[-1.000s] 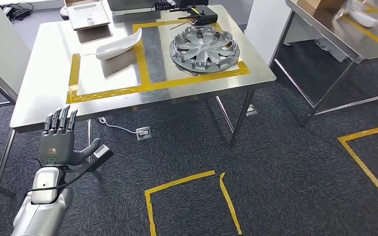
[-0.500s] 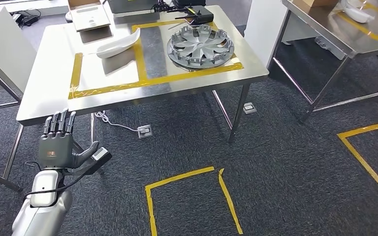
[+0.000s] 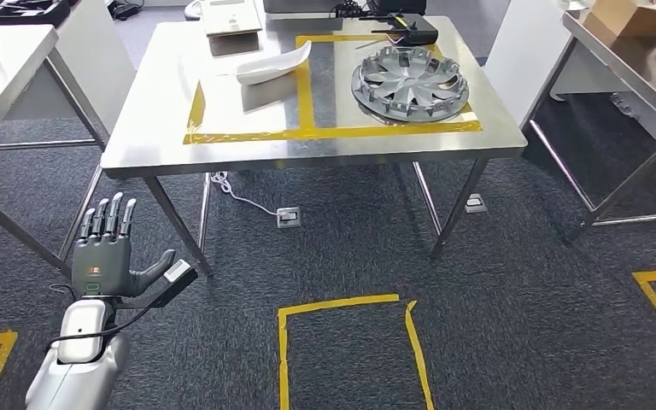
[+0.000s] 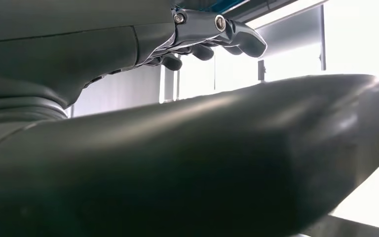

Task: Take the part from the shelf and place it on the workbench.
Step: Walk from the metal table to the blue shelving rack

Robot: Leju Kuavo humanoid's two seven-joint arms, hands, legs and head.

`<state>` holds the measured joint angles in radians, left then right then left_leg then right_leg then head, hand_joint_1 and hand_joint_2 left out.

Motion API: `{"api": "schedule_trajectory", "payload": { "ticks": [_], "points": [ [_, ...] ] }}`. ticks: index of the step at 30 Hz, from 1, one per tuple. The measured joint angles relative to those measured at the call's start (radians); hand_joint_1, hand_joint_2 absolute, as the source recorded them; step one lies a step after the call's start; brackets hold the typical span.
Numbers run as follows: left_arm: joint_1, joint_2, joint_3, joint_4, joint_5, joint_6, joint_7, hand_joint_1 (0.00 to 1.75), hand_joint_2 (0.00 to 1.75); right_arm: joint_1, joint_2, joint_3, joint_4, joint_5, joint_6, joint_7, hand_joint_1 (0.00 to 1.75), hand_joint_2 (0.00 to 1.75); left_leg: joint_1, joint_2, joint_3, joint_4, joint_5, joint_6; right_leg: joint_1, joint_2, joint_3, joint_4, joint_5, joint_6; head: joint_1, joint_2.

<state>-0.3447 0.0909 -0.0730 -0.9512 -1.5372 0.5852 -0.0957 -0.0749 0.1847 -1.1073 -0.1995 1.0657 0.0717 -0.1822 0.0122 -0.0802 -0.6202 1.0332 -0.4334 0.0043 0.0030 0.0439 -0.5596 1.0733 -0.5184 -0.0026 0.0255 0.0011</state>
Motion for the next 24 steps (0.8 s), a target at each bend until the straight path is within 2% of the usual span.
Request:
{"api": "schedule_trajectory", "payload": {
  "ticks": [1,2,4,5,6,8,9,10,11,12,13,15,16,17,20,24],
  "points": [
    [0.000,-0.004,0.002,-0.002,0.001,0.000,0.002,0.00,0.00,0.000,-0.001,0.001,0.000,0.005,0.000,0.000,0.00,0.00,0.001,-0.009,-0.003,-0.001,0.004,-0.005,0.002,0.012,0.019,-0.038,0.009,-0.003,0.000,0.000],
    [0.000,-0.007,0.007,-0.003,0.003,0.000,0.004,0.00,0.00,-0.001,-0.002,0.001,0.000,0.010,0.001,0.001,0.00,0.00,0.002,-0.017,-0.005,-0.003,0.009,-0.011,0.004,0.017,0.025,-0.054,0.009,-0.006,0.001,0.000],
    [0.006,-0.010,0.019,-0.005,0.013,-0.005,0.008,0.00,0.00,-0.001,-0.003,0.003,0.000,0.017,0.001,0.004,0.00,0.00,0.003,-0.032,-0.008,-0.010,0.018,-0.026,0.006,-0.001,0.024,-0.058,0.017,-0.011,0.001,0.000],
    [0.012,-0.011,0.025,-0.007,0.023,-0.012,0.007,0.00,0.44,-0.001,-0.003,0.003,0.000,0.016,0.000,0.009,0.00,0.00,0.002,-0.029,-0.012,-0.009,0.018,-0.031,0.004,-0.009,0.023,-0.063,0.023,-0.016,0.001,0.000],
    [0.017,-0.012,0.032,-0.008,0.041,-0.024,0.003,0.00,0.87,-0.002,-0.003,0.003,0.000,0.013,-0.004,0.017,0.00,0.00,0.000,-0.013,-0.021,0.006,0.005,-0.035,0.001,-0.017,0.022,-0.068,0.030,-0.022,-0.002,0.000],
    [0.030,-0.018,0.048,-0.009,0.109,-0.056,-0.019,0.00,1.75,-0.003,-0.003,0.001,0.000,-0.003,-0.016,0.036,0.00,0.00,-0.001,0.037,-0.061,0.098,-0.057,-0.040,-0.002,-0.032,0.017,-0.075,0.040,-0.032,-0.010,0.000],
    [0.038,-0.024,0.058,-0.007,0.159,-0.072,-0.038,0.00,1.75,-0.001,-0.004,-0.001,0.000,-0.011,-0.022,0.043,0.00,0.00,-0.001,0.057,-0.088,0.166,-0.096,-0.044,-0.002,-0.038,0.013,-0.075,0.042,-0.034,-0.014,0.000],
    [0.051,-0.030,0.068,-0.004,0.211,-0.085,-0.059,0.00,1.75,0.000,-0.004,-0.004,0.000,-0.018,-0.027,0.047,0.00,0.00,0.000,0.066,-0.109,0.225,-0.124,-0.047,-0.001,-0.044,0.009,-0.074,0.043,-0.035,-0.015,0.000],
    [0.067,-0.036,0.078,-0.001,0.258,-0.094,-0.079,0.00,1.75,0.001,-0.004,-0.008,0.000,-0.022,-0.029,0.049,0.00,0.00,0.000,0.071,-0.117,0.259,-0.136,-0.050,-0.001,-0.049,0.005,-0.072,0.044,-0.035,-0.015,0.000],
    [0.082,-0.041,0.087,0.003,0.293,-0.099,-0.096,0.00,1.75,0.002,-0.004,-0.011,0.000,-0.025,-0.031,0.049,0.00,0.00,0.001,0.073,-0.105,0.254,-0.129,-0.051,-0.001,-0.053,0.001,-0.070,0.045,-0.034,-0.015,0.000],
    [0.095,-0.045,0.095,0.006,0.315,-0.101,-0.107,0.00,1.75,0.002,-0.004,-0.014,0.000,-0.026,-0.032,0.049,0.00,0.00,0.001,0.075,-0.072,0.208,-0.107,-0.051,-0.001,-0.057,-0.001,-0.067,0.046,-0.032,-0.015,0.000],
    [0.105,-0.052,0.104,0.011,0.330,-0.101,-0.116,0.00,1.75,0.001,-0.004,-0.016,0.000,-0.027,-0.032,0.049,0.00,0.00,-0.001,0.082,0.015,0.069,-0.064,-0.045,0.001,-0.065,-0.005,-0.060,0.044,-0.027,-0.015,0.000],
    [0.107,-0.054,0.108,0.012,0.332,-0.101,-0.118,0.00,1.75,0.000,-0.004,-0.017,0.000,-0.028,-0.032,0.049,0.00,0.00,-0.002,0.084,0.044,0.019,-0.053,-0.038,0.003,-0.068,-0.006,-0.057,0.042,-0.022,-0.015,0.000],
    [0.109,-0.057,0.112,0.013,0.332,-0.101,-0.118,0.00,1.75,-0.001,-0.004,-0.018,0.000,-0.028,-0.033,0.048,0.00,0.00,-0.003,0.085,0.058,-0.007,-0.051,-0.032,0.006,-0.070,-0.007,-0.055,0.040,-0.023,-0.014,0.000],
    [0.118,-0.063,0.121,0.016,0.333,-0.102,-0.120,0.00,1.75,-0.002,-0.004,-0.021,0.000,-0.028,-0.033,0.048,0.00,0.00,-0.005,0.082,0.058,-0.013,-0.047,-0.023,0.010,-0.070,-0.009,-0.054,0.043,-0.032,-0.014,0.000],
    [0.119,-0.065,0.125,0.018,0.333,-0.102,-0.122,0.00,1.75,-0.002,-0.004,-0.022,0.000,-0.028,-0.033,0.048,0.00,0.00,-0.008,0.082,0.055,-0.012,-0.046,-0.015,0.008,-0.070,-0.009,-0.061,0.050,-0.022,-0.014,0.000]
  ]
}}
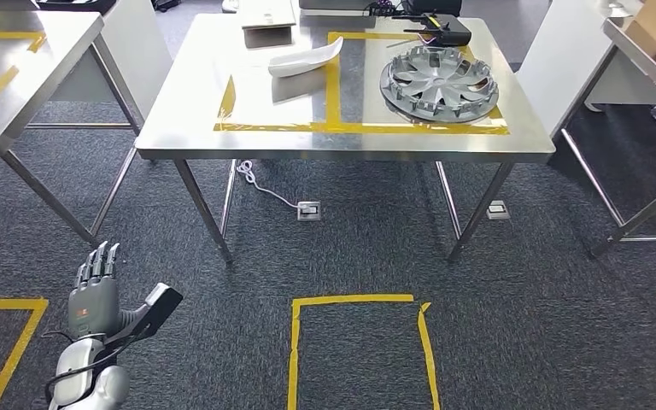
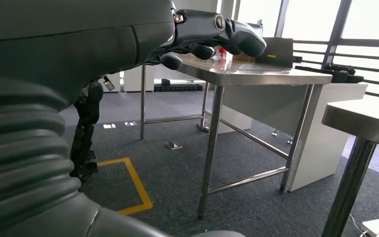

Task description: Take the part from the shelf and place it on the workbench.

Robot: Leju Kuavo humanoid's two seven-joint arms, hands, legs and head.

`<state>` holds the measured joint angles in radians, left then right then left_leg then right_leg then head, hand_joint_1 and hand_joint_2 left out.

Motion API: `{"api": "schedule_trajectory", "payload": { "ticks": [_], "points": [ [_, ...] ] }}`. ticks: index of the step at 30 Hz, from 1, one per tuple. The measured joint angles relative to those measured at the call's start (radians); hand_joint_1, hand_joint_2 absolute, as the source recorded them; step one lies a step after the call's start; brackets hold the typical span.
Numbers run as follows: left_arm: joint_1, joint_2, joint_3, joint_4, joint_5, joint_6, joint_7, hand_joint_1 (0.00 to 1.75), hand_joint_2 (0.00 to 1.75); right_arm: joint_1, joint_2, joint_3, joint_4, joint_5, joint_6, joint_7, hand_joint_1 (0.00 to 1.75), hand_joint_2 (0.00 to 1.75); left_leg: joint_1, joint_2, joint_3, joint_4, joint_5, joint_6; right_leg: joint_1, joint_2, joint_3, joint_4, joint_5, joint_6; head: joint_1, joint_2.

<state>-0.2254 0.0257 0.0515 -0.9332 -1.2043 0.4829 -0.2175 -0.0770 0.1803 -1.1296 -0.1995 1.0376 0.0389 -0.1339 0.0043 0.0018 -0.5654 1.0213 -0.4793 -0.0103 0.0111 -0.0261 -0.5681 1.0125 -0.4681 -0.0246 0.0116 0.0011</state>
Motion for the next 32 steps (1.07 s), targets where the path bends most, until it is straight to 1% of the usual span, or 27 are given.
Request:
{"api": "schedule_trajectory", "payload": {
  "ticks": [2,6,11,12,14,15,16,18,20,21,22,24,26,27,29,30,31,32],
  "points": [
    [0.000,-0.001,0.000,0.002,0.000,0.000,0.000,0.00,1.75,0.000,0.000,0.000,0.000,0.000,0.000,0.000,0.00,0.00,-0.001,0.000,-0.001,0.001,0.000,0.002,-0.001,0.000,0.000,-0.002,0.002,0.005,0.000,0.000],
    [0.000,-0.003,0.001,0.005,0.000,0.000,0.000,0.00,1.75,0.000,0.000,-0.001,0.000,0.000,0.000,0.000,0.00,0.00,-0.001,0.000,-0.003,0.003,0.000,0.004,-0.002,0.000,-0.001,-0.002,0.003,0.016,0.000,0.000],
    [0.001,-0.004,0.002,0.006,0.019,-0.013,-0.005,0.00,1.75,0.000,0.000,-0.001,0.000,-0.001,0.000,0.000,0.00,0.00,0.000,0.000,-0.003,0.003,0.001,0.004,-0.003,0.000,-0.001,-0.002,0.004,0.018,0.000,0.000],
    [0.002,-0.006,0.006,0.008,0.047,-0.031,-0.013,0.00,1.75,0.000,0.000,-0.001,0.000,-0.002,0.000,-0.001,0.00,0.44,0.000,0.000,-0.003,0.002,0.002,0.004,-0.003,0.000,-0.001,-0.002,0.004,0.018,0.000,0.000],
    [0.013,-0.019,0.025,0.018,0.158,-0.095,-0.044,0.00,1.75,0.000,0.000,-0.005,0.000,-0.012,0.000,-0.006,0.00,1.31,0.001,0.001,-0.002,0.002,0.002,0.004,-0.003,0.000,-0.001,-0.002,0.004,0.018,0.000,0.000],
    [0.022,-0.029,0.039,0.031,0.221,-0.126,-0.062,0.00,1.75,0.000,0.000,-0.008,0.000,-0.018,0.000,-0.009,0.00,1.31,0.001,0.002,-0.002,0.001,0.002,0.004,-0.003,0.001,-0.001,-0.002,0.004,0.018,-0.001,0.000],
    [0.033,-0.041,0.057,0.054,0.284,-0.149,-0.082,0.00,1.75,0.000,0.000,-0.013,0.000,-0.025,0.000,-0.012,0.00,0.87,0.001,0.002,-0.001,0.001,0.002,0.004,-0.003,0.001,-0.001,-0.002,0.004,0.018,0.000,0.000],
    [0.046,-0.062,0.096,0.130,0.370,-0.159,-0.110,0.00,1.75,0.000,0.001,-0.023,0.000,-0.037,0.000,-0.019,0.00,0.00,0.001,0.002,-0.001,0.000,0.002,0.004,-0.003,0.001,-0.001,-0.002,0.003,0.018,0.000,0.000],
    [0.056,-0.078,0.140,0.242,0.407,-0.128,-0.101,0.00,1.75,0.001,0.002,-0.032,0.000,-0.046,0.000,-0.029,0.00,0.87,0.001,0.002,-0.001,0.000,0.002,0.003,-0.003,0.002,-0.002,-0.002,0.003,0.018,0.000,0.000],
    [0.063,-0.084,0.158,0.297,0.404,-0.102,-0.070,0.00,1.75,0.001,0.002,-0.036,0.000,-0.047,0.000,-0.034,0.00,1.31,0.001,0.002,-0.001,0.000,0.001,0.003,-0.003,0.002,-0.002,-0.002,0.002,0.018,0.000,0.000],
    [0.072,-0.090,0.173,0.351,0.388,-0.072,-0.022,0.00,1.75,0.001,0.002,-0.039,0.000,-0.048,0.000,-0.040,0.00,1.75,0.001,0.003,-0.001,0.000,0.001,0.003,-0.003,0.003,-0.002,-0.002,0.002,0.017,0.000,0.000],
    [0.093,-0.097,0.183,0.437,0.339,-0.031,0.099,0.00,1.75,0.003,0.002,-0.044,0.000,-0.051,-0.004,-0.046,0.00,1.75,0.001,0.004,-0.001,0.000,0.001,0.003,-0.003,0.003,-0.003,-0.002,0.002,0.017,-0.001,0.000],
    [0.113,-0.099,0.183,0.502,0.306,-0.035,0.201,0.00,1.75,0.006,0.002,-0.036,0.000,-0.061,-0.015,-0.042,0.00,1.75,0.001,0.004,-0.002,0.000,0.001,0.003,-0.003,0.003,-0.003,-0.002,0.002,0.017,0.000,0.000],
    [0.123,-0.100,0.183,0.528,0.303,-0.047,0.234,0.00,1.75,0.008,0.000,-0.026,-0.001,-0.073,-0.022,-0.036,0.00,1.75,0.001,0.004,-0.002,0.000,0.001,0.003,-0.003,0.003,-0.003,-0.002,0.001,0.017,0.000,0.000],
    [0.141,-0.100,0.183,0.567,0.323,-0.073,0.261,0.00,1.75,0.015,-0.004,0.005,-0.003,-0.107,-0.029,-0.025,0.00,1.75,0.001,0.003,-0.002,0.000,0.001,0.003,-0.003,0.003,-0.003,-0.002,0.001,0.017,0.000,0.000],
    [0.148,-0.100,0.183,0.582,0.340,-0.083,0.265,0.00,1.75,0.020,-0.006,0.022,-0.006,-0.126,-0.031,-0.020,0.00,1.31,0.001,0.003,-0.002,0.000,0.001,0.003,-0.003,0.003,-0.003,-0.002,0.001,0.017,0.000,0.000],
    [0.154,-0.100,0.183,0.593,0.357,-0.092,0.266,0.00,1.31,0.024,-0.009,0.039,-0.008,-0.146,-0.031,-0.017,0.00,0.87,0.001,0.003,-0.002,0.000,0.001,0.003,-0.003,0.003,-0.003,-0.002,0.001,0.018,-0.001,0.000],
    [0.158,-0.100,0.183,0.598,0.366,-0.096,0.267,0.00,1.16,0.026,-0.010,0.047,-0.009,-0.155,-0.031,-0.014,0.00,0.58,0.001,0.003,-0.002,-0.001,0.001,0.003,-0.003,0.003,-0.003,-0.002,0.001,0.018,-0.001,0.000]
  ]
}}
